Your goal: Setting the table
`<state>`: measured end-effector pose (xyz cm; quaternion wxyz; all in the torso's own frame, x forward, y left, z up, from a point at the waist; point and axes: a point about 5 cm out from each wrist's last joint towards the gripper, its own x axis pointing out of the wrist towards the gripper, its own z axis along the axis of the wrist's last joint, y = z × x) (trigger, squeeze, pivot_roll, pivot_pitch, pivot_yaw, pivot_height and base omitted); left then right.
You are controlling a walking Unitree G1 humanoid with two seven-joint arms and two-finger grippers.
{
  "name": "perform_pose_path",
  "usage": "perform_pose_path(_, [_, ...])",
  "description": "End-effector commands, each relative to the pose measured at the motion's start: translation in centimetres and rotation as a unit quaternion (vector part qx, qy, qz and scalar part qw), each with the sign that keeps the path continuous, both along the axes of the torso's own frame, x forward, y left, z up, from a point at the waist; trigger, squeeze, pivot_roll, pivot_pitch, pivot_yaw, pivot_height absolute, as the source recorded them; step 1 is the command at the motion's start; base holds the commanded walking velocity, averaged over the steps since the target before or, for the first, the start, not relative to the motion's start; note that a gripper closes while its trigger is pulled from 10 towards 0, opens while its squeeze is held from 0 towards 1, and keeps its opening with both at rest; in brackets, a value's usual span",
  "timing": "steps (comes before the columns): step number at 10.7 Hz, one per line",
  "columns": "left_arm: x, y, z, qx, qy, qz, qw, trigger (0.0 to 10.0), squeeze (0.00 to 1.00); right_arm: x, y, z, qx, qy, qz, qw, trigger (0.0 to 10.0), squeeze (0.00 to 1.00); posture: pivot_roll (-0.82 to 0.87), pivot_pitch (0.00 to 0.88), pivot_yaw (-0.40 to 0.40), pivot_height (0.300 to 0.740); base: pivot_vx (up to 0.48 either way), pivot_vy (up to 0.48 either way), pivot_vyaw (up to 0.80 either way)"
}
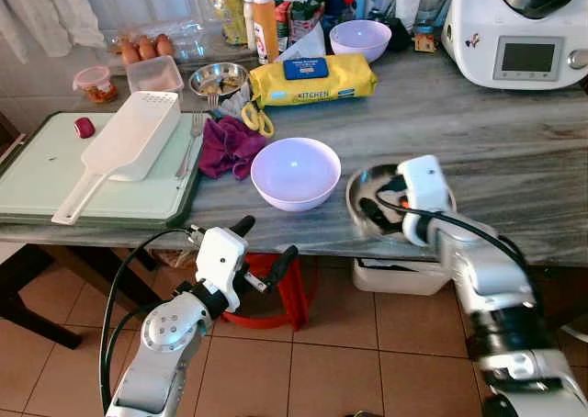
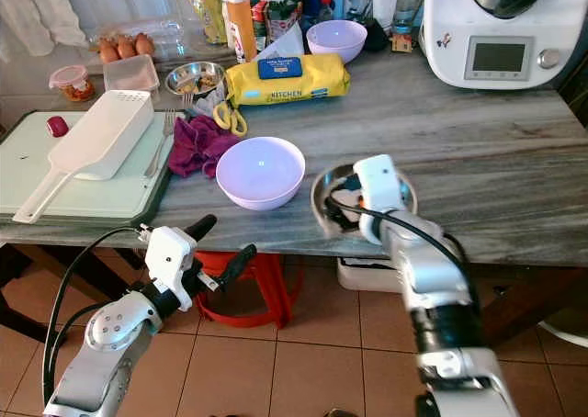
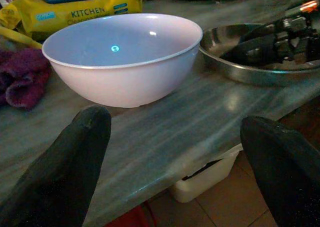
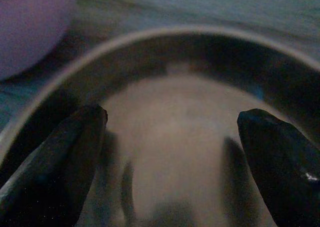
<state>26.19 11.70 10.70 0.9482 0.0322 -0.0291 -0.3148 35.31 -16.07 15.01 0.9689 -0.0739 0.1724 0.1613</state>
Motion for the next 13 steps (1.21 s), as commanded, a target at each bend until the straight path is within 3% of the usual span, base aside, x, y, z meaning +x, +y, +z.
perform_pose_path(1, [-0.2,0.4,0.0,0.007,0.001,0.007,1.0,10.0,0.0,0.3,0.5,0.5,0.004,-0.009,0.008,1.0,10.0,0.0,-0.13,0.128,0.073,0.74,0.0,0.0,0.0])
perform_pose_path(3, [-0.3,0.4,-0.1,0.006,0.002,0.009,1.0,10.0,0.0,0.6,1.1,1.4,0.002,-0.038,0.013,0.999,10.0,0.0,-0.12,0.126,0.07,0.74,0.0,0.0,0.0])
perform_pose_path(13, [-0.4,0.6,0.0,0.013,0.002,0.009,1.0,10.0,0.0,1.0,-0.4,0.0,-0.009,-0.031,-0.032,0.999,10.0,0.0,-0.11,0.133,0.094,0.74,0.0,0.0,0.0])
